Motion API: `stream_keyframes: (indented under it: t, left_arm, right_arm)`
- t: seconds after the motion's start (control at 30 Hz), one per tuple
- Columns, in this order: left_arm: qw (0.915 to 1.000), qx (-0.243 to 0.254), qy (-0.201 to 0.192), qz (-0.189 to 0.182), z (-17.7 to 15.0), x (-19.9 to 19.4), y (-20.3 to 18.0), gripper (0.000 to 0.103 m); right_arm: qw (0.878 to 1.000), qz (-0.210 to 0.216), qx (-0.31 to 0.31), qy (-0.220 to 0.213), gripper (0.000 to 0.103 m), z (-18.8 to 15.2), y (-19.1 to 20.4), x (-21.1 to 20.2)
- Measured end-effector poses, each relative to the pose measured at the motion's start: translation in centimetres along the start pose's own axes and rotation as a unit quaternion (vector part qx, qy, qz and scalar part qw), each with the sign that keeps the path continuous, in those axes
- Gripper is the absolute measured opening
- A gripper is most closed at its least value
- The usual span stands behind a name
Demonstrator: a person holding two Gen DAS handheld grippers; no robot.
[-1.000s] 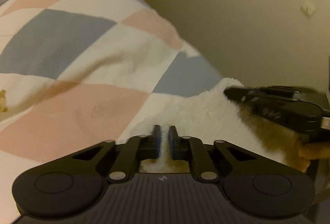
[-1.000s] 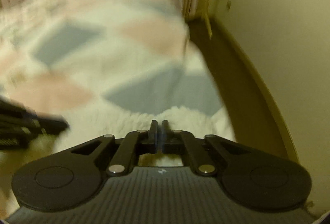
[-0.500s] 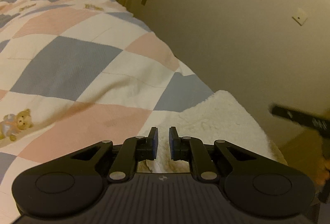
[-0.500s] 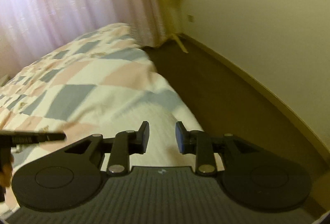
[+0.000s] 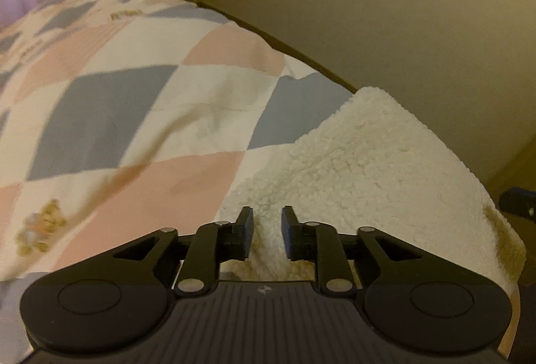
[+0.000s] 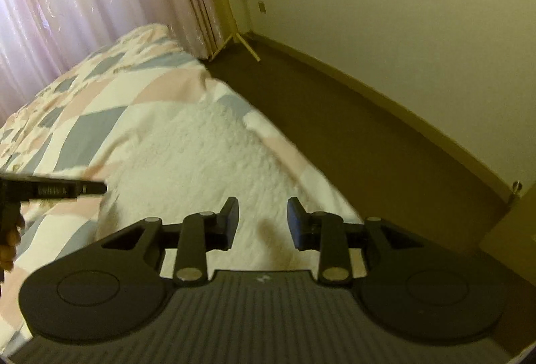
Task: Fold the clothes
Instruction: 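Lower the fleece bundle onto the quilt and open both grippers, then withdraw both open grippers upward from the placed fleece bundle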
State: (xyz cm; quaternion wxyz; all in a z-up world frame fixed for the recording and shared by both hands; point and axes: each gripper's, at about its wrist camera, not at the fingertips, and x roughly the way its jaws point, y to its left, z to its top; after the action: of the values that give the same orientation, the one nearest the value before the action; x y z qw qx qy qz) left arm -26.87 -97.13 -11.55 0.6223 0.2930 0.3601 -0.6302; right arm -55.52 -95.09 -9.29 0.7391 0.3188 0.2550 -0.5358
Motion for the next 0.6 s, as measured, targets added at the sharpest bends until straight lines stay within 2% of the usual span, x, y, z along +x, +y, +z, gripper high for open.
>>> stream_keyframes:
  t: [0.03,0.17,0.37,0.43,0.47,0.53,0.6]
  left_arm:
    - [1.0000,0.003,-0.001,0.006,0.2,-0.5,-0.3,0.039]
    - [0.9996,0.008,0.008,0.026,0.2,-1.3,-1.3,0.043]
    - [0.9980,0.013,0.028,0.055,-0.2,-2.1,-2.6,0.065]
    - [0.9972,0.015,0.035,0.064,-0.3,-2.4,-3.1,0.078]
    - [0.9967,0.016,0.038,0.069,-0.4,-2.5,-3.3,0.080]
    - [0.9957,0.018,0.045,0.079,-0.5,-2.8,-3.7,0.084]
    - [0.9945,0.019,0.052,0.089,-0.6,-3.0,-4.2,0.085]
  right_arm:
    - [1.000,0.000,0.002,0.008,0.029,-0.4,0.1,-0.2]
    - [0.999,0.005,0.007,0.033,0.030,-1.5,0.7,-0.5]
    - [0.999,0.002,-0.005,0.049,0.040,-2.0,1.5,0.2]
    - [0.998,-0.006,-0.008,0.054,0.048,-1.8,1.2,-0.2]
    - [0.998,-0.009,-0.009,0.056,0.051,-1.8,1.1,-0.4]
    - [0.998,-0.014,-0.014,0.063,0.075,-1.6,1.2,-1.0]
    - [0.998,-0.013,-0.022,0.064,0.080,-1.4,1.4,-1.8]
